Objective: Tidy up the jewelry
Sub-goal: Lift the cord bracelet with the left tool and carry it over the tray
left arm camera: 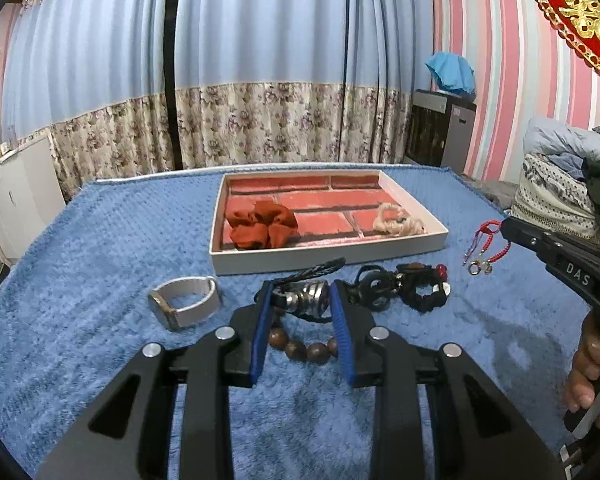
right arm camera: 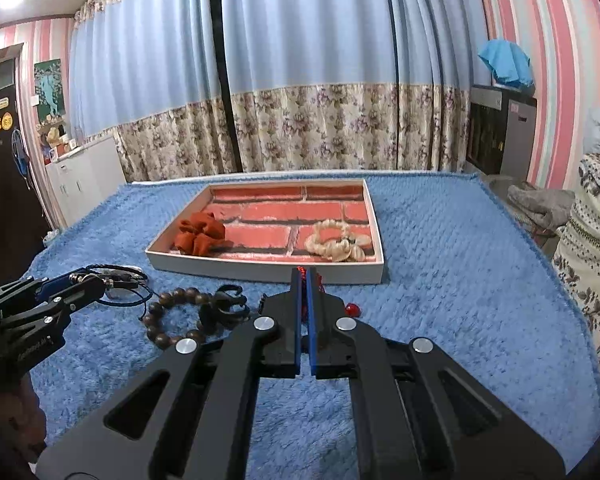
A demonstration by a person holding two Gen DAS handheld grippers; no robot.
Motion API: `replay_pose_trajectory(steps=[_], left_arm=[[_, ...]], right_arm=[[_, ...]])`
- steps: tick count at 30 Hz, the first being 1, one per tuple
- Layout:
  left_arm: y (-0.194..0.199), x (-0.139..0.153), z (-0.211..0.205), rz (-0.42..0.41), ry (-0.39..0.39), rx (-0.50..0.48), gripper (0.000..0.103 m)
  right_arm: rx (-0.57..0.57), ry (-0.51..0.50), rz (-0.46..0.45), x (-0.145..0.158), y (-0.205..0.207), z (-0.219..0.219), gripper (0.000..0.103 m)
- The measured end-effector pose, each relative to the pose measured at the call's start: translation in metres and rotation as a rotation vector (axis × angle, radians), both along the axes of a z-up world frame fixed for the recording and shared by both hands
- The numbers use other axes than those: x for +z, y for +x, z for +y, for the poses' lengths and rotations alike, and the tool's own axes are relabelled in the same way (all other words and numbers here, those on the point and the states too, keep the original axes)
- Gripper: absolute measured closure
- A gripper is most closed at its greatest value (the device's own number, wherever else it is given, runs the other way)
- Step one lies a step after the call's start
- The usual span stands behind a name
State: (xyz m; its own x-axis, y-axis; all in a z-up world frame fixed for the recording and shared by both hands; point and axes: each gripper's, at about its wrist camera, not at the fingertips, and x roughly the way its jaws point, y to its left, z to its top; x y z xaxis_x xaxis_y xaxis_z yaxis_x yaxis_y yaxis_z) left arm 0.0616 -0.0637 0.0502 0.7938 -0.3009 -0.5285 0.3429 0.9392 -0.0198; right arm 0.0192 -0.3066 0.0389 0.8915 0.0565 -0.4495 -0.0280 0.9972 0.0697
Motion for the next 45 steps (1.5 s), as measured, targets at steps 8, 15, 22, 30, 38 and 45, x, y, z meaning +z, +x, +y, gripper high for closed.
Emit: replay_pose_trajectory(steps=[8, 15, 22, 30, 38, 45], left_arm=[[-0.009, 0.021, 0.009, -0.066, -0.003, 0.026, 0.074], [-0.011, 0.039, 0.012, -0.129, -0.006, 0.041, 0.074], [-0.003, 0.052, 0.012, -0.185, -0.012, 0.062, 0.074], [0.018, 0.063, 0.009, -0.237, -0.037, 0.128, 0.074], [0.044, 0.063, 0.001, -0.239, -0.033, 0.138, 0.074], [0.07, 0.063, -0.003, -0.236, -0.029, 0.161, 0.074]], right_arm=[[0.004, -0.021, -0.059, 0.021, -0.015, 0.005, 0.1], [0.002, -0.031, -0.109, 0.039, -0.02, 0.006, 0.1], [-0.002, -0.047, -0.157, 0.056, -0.014, 0.005, 0.1], [-0.012, -0.073, -0.179, 0.061, 0.007, 0.008, 0.1], [-0.008, -0.063, -0.186, 0.065, 0.034, 0.006, 0.1], [-0.01, -0.06, -0.185, 0.066, 0.058, 0.004, 0.1]])
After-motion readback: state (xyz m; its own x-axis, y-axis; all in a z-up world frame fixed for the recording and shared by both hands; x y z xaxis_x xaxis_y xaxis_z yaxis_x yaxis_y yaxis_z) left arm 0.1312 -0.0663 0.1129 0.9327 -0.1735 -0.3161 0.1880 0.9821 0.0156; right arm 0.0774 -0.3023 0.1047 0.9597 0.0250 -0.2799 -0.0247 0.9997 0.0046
